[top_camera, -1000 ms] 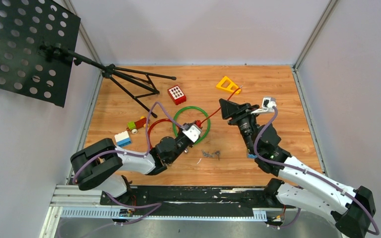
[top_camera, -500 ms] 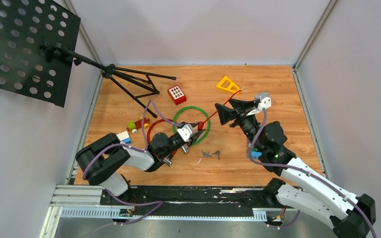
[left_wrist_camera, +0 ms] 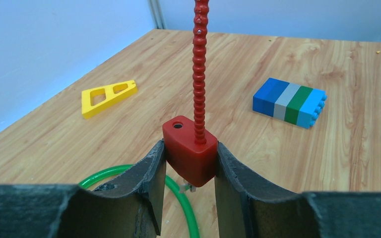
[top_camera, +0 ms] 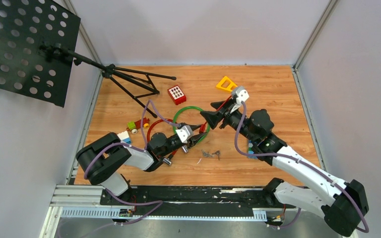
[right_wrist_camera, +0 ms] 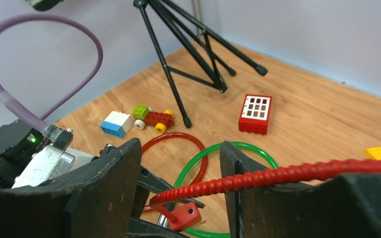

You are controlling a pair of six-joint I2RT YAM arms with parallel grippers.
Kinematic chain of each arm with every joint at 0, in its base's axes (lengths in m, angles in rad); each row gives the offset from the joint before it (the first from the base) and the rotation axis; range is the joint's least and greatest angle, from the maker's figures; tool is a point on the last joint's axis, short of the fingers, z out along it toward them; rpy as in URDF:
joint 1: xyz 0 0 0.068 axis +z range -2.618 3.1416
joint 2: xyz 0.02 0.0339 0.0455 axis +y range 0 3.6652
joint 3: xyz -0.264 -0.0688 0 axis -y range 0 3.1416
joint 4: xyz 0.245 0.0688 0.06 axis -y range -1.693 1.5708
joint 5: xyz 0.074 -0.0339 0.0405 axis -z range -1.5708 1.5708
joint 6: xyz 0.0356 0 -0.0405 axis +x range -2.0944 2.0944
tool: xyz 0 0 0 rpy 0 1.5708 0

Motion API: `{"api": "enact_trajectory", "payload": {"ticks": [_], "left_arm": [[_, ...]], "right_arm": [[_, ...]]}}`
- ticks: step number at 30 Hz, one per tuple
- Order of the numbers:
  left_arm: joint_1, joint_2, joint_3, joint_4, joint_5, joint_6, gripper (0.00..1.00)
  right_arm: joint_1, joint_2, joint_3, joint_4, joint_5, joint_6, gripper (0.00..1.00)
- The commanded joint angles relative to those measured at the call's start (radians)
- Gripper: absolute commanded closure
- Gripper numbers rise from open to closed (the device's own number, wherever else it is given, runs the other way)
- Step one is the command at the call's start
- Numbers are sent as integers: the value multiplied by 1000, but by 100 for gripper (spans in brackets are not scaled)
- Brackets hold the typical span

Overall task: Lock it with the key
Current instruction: Lock the lock.

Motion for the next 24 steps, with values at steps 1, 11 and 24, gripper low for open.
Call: {"api": "enact_trajectory", "payload": {"ticks": [1,11,24], "left_arm": [[-1,-25,16,74,4,-6,100],[-1,-29,4,83,-76,-4,99],[-1,-26,-6,112,-93,-5,36]], "right_arm": [[-5,51,70,2,-94,25,44],[-5,53,66,14,-128,26,100],[-5,113,83,85,-20,173,100]]}}
